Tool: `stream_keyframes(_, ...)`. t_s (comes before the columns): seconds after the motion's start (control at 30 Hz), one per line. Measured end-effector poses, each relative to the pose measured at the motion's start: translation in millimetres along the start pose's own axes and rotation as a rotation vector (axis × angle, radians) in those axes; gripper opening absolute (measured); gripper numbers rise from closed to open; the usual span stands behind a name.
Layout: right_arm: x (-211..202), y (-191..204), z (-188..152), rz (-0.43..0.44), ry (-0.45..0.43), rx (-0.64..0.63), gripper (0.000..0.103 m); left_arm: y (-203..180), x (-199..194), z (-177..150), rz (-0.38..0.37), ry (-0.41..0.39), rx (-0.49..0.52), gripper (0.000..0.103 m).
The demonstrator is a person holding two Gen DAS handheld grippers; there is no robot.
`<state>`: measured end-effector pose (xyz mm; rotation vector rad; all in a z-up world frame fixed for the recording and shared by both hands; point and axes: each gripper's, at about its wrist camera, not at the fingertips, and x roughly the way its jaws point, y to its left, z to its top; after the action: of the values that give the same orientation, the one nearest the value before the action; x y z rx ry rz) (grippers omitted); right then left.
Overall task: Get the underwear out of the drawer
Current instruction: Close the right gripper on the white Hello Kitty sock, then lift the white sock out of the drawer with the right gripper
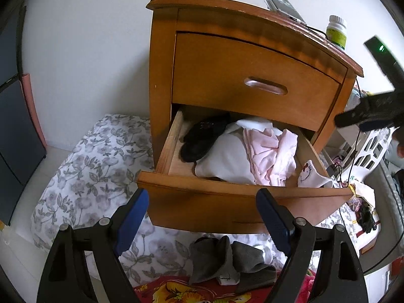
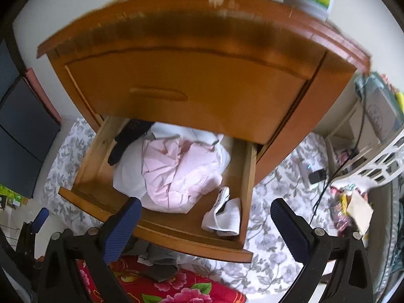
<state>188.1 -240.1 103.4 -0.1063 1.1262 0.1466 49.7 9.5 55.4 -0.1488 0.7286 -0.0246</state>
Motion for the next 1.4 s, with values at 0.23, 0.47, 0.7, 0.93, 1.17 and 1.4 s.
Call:
stream_keyframes(0.23,70,-8,-17,-0.009,0.169,0.055,0.095,0,4,-4,-0.018,0.007,0.01,0.087)
stream_keyframes(0.47,102,-6,-23,-0.027,0.252,0.025,0.081,3,12,-6,-0.027,0.021,0.008,0.087)
stream_keyframes(0.7,124,-6,-32,-0.094,0.34,-0.014,0.073,6,18,-7,-0.042,0.038,0.002,0.087)
stream_keyframes(0.93,131,-19,-31,-0.089,0.37,0.042,0.048,5,17,-7,-0.044,0.037,0.001,0.087)
stream_keyframes(1.17,129,-23,-34,-0.097,0.354,0.046,0.015,4,18,-9,-0.069,0.053,0.006,0.087)
stream_keyframes(1.4,107,-20,-29,-0.137,0.293,0.026,0.01,5,17,-9,-0.079,0.054,0.005,0.087)
